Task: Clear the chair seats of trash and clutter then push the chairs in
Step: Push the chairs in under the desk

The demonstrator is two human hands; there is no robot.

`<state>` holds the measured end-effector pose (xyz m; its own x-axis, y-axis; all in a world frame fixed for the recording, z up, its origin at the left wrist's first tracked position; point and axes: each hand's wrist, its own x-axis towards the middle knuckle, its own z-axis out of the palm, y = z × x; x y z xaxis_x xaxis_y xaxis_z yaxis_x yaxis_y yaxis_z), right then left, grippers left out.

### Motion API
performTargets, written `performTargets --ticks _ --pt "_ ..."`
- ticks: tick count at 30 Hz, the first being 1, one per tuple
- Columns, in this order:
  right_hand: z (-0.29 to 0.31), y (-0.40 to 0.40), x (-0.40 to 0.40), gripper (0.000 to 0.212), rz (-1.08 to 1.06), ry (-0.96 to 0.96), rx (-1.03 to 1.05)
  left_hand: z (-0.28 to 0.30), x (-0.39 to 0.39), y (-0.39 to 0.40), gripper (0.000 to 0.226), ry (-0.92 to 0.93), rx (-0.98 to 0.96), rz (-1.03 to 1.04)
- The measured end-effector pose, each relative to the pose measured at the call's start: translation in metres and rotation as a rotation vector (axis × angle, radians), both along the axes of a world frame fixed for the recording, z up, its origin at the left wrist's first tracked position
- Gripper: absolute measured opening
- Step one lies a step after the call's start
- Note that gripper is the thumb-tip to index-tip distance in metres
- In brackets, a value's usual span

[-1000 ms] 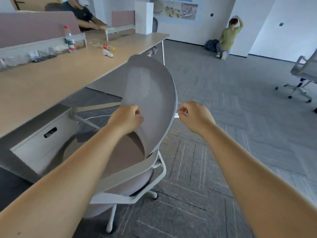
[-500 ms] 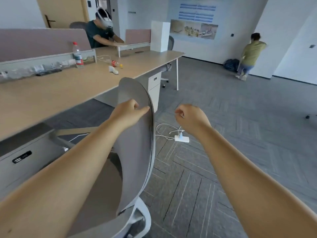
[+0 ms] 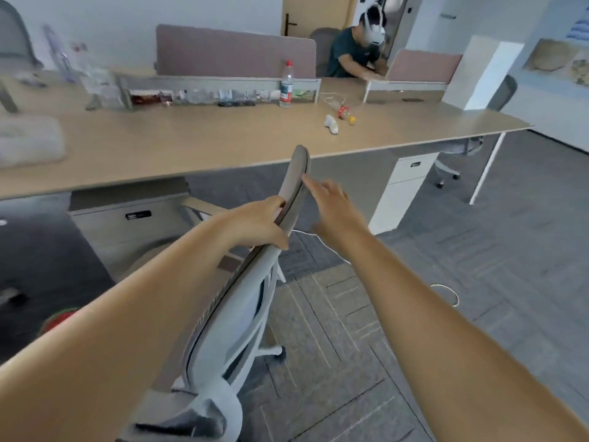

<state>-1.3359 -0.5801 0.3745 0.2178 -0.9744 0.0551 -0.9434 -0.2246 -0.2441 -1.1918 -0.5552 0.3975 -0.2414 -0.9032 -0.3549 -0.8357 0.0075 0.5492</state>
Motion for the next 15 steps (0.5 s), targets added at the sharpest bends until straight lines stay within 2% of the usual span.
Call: performTargets --ticks 3,7,13,15 --pt "0.002 -0.027 0.010 0.078 0.111 0.118 -0.056 0.001 -0.002 -0.010 0.067 0.070 0.052 0.047" --pt "0.004 -0.056 0.010 0.053 0.229 0.135 -0.115 0.005 -0.004 -0.018 0.061 0.052 0.109 0.118" --pt "0.003 -0.099 -0.006 0.030 0.474 0.164 -0.226 0.008 -0.018 -0.027 0.025 0.011 0.146 0.280" --pt "0.004 -0.112 -0.011 0.028 0.597 0.187 -0.271 0.008 -0.030 -0.026 0.017 -0.089 0.096 0.344"
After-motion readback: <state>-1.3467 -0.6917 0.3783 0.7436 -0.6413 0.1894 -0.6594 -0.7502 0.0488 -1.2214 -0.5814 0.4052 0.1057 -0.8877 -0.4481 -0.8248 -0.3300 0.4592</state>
